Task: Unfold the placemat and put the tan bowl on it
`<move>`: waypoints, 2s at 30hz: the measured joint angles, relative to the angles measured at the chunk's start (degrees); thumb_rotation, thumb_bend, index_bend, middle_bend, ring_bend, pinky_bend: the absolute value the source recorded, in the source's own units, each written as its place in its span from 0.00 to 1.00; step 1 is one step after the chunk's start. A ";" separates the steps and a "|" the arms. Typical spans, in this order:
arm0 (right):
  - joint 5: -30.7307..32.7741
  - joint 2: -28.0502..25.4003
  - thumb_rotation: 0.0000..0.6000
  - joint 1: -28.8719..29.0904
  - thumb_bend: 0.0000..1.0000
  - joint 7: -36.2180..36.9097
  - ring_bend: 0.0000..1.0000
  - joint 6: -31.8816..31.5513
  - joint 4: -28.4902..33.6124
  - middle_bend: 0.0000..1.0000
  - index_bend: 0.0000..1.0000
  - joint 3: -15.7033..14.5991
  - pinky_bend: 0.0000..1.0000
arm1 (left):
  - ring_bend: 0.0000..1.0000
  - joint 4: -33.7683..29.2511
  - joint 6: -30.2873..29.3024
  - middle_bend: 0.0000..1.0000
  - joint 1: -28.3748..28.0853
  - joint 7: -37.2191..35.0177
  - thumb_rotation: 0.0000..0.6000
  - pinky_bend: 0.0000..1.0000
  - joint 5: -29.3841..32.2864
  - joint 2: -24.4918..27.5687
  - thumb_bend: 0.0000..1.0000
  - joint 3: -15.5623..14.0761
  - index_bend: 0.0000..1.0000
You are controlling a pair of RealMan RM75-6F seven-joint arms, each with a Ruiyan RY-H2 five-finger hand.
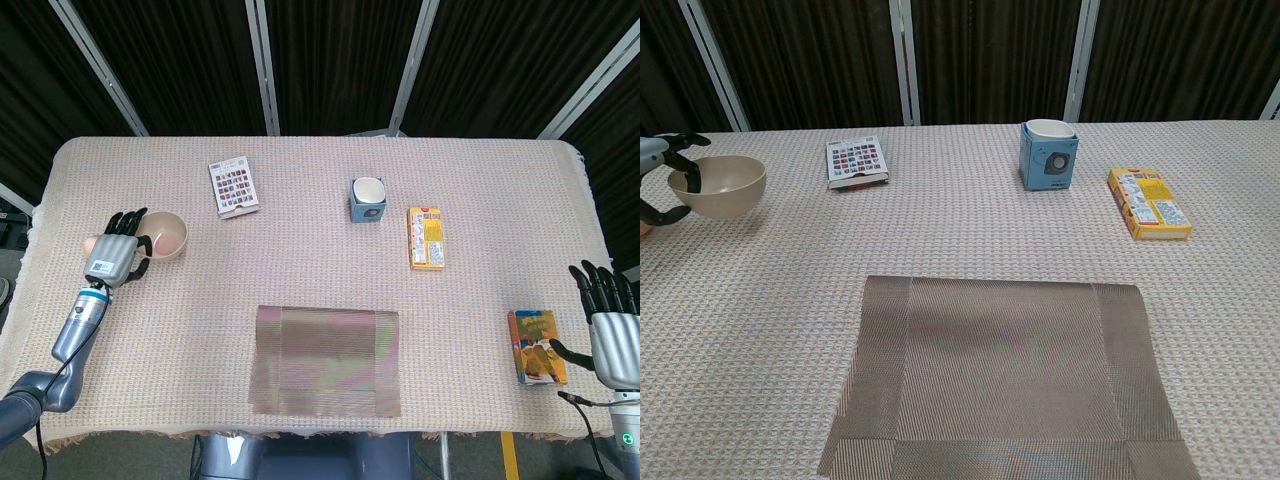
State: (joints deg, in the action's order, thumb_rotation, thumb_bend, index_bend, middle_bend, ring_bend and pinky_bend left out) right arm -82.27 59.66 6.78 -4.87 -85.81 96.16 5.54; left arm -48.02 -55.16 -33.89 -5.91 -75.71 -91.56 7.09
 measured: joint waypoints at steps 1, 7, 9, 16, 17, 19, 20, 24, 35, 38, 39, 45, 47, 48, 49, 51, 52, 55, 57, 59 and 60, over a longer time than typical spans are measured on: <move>0.01 0.00 1.00 -0.04 0.00 -0.06 0.00 -0.01 0.03 0.00 0.00 0.00 0.00 | 0.00 0.98 0.13 0.00 0.12 -0.48 1.00 0.00 -0.01 -0.35 0.51 -0.13 0.69; 0.55 0.09 1.00 -0.14 0.00 -0.52 0.00 0.23 -0.22 0.00 0.00 0.18 0.00 | 0.00 5.49 1.20 0.00 0.83 -2.15 1.00 0.00 0.05 -2.38 0.02 -0.75 0.05; 0.51 0.30 1.00 -0.11 0.00 -0.80 0.00 0.29 -0.31 0.00 0.00 0.23 0.00 | 0.00 5.77 1.67 0.00 1.15 -2.76 1.00 0.00 0.26 -2.61 0.00 -0.80 0.00; 0.39 0.45 1.00 0.02 0.00 -0.68 0.00 0.89 -0.39 0.00 0.00 0.24 0.00 | 0.00 1.91 -4.23 0.00 2.45 -8.41 1.00 0.00 -2.28 -0.60 0.00 -0.86 0.00; 0.42 0.44 1.00 0.06 0.00 -0.66 0.00 1.01 -0.38 0.00 0.00 0.27 0.00 | 0.00 0.69 -5.86 0.00 2.63 -9.43 1.00 0.00 -3.19 0.03 0.00 -0.95 0.00; 0.42 0.45 1.00 0.11 0.00 -0.68 0.00 1.18 -0.36 0.00 0.00 0.29 0.00 | 0.00 -3.52 -10.34 0.00 3.02 -11.39 1.00 0.00 -6.09 2.06 0.00 -1.30 0.00; 0.39 0.46 1.00 0.15 0.00 -0.73 0.00 1.27 -0.35 0.00 0.00 0.29 0.00 | 0.00 -4.74 -11.33 0.00 3.09 -11.71 1.00 0.00 -6.82 2.61 0.00 -1.40 0.00; 0.40 0.51 1.00 0.20 0.00 -0.92 0.00 1.46 -0.33 0.00 0.00 0.29 0.00 | 0.00 -14.28 -16.55 0.00 3.35 -12.41 1.00 0.00 -11.98 6.51 0.00 -2.43 0.02; 0.93 0.23 1.00 -0.08 0.00 -0.81 0.00 1.38 -0.47 0.00 0.00 0.58 0.00 | 0.00 -37.99 -19.41 0.00 2.02 -4.47 1.00 0.00 -29.84 12.66 0.01 -11.50 0.21; 1.20 0.23 1.00 -0.10 0.00 -0.83 0.00 1.66 -0.72 0.00 0.00 0.60 0.00 | 0.00 -40.10 -17.95 0.00 1.33 -1.42 1.00 0.00 -33.23 12.25 0.10 -13.96 0.23; 1.25 0.23 1.00 -0.11 0.00 -0.85 0.00 1.73 -0.76 0.00 0.00 0.60 0.00 | 0.00 -40.48 -17.23 0.00 1.08 -0.20 1.00 0.00 -34.14 11.93 0.14 -14.57 0.23; 1.38 0.25 1.00 -0.12 0.00 -1.04 0.00 1.84 -0.81 0.00 0.00 0.68 0.00 | 0.00 -37.79 -14.26 0.00 0.41 2.20 1.00 0.00 -36.95 9.38 0.19 -17.58 0.24; 1.46 0.27 1.00 -0.14 0.00 -1.09 0.00 1.85 -0.84 0.00 0.00 0.72 0.00 | 0.00 -35.85 -14.06 0.00 0.41 2.25 1.00 0.00 -37.71 8.47 0.21 -18.35 0.24; 1.49 0.27 1.00 -0.15 0.00 -1.10 0.00 1.87 -0.85 0.00 0.00 0.73 0.00 | 0.00 -34.48 -14.01 0.00 0.43 2.36 1.00 0.00 -38.27 7.86 0.22 -18.83 0.24; 1.52 0.27 1.00 -0.15 0.00 -1.10 0.00 1.91 -0.87 0.00 0.00 0.72 0.00 | 0.00 -33.44 -14.02 0.00 0.45 2.49 1.00 0.00 -38.71 7.41 0.23 -19.17 0.25; 1.52 0.26 1.00 -0.12 0.00 -1.06 0.00 2.04 -0.92 0.00 0.00 0.72 0.00 | 0.00 -31.05 -14.22 0.00 0.52 2.69 1.00 0.00 -39.81 6.29 0.23 -19.91 0.25; 1.50 0.26 1.00 -0.12 0.00 -1.07 0.00 2.04 -0.93 0.00 0.00 0.73 0.00 | 0.00 -30.03 -14.44 0.00 0.55 2.69 1.00 0.00 -40.27 5.78 0.23 -20.19 0.25; 1.51 0.26 1.00 -0.13 0.00 -1.04 0.00 2.04 -0.95 0.00 0.00 0.77 0.00 | 0.00 -26.55 -15.46 0.00 0.63 2.33 1.00 0.00 -41.70 4.04 0.24 -20.98 0.26; 1.62 0.23 1.00 -0.15 0.00 -1.02 0.00 2.09 -0.98 0.00 0.00 0.82 0.00 | 0.00 -24.08 -16.11 0.00 0.66 1.70 1.00 0.00 -42.43 2.71 0.24 -21.54 0.26; 1.64 0.19 1.00 -0.19 0.00 -0.94 0.00 2.04 -0.98 0.00 0.00 0.88 0.00 | 0.00 -22.11 -16.59 0.00 0.69 0.97 1.00 0.00 -43.00 1.57 0.24 -22.08 0.26; 1.65 0.16 1.00 -0.20 0.00 -0.91 0.00 2.02 -0.99 0.00 0.00 0.92 0.00 | 0.00 -20.86 -16.99 0.00 0.72 0.57 1.00 0.00 -43.38 0.84 0.24 -22.41 0.26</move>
State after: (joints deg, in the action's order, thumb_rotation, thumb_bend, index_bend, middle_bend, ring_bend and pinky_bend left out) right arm -80.62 59.82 6.58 -5.78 -83.78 95.17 6.46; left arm -68.87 -72.15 -33.16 -5.34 -119.09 -90.72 -15.32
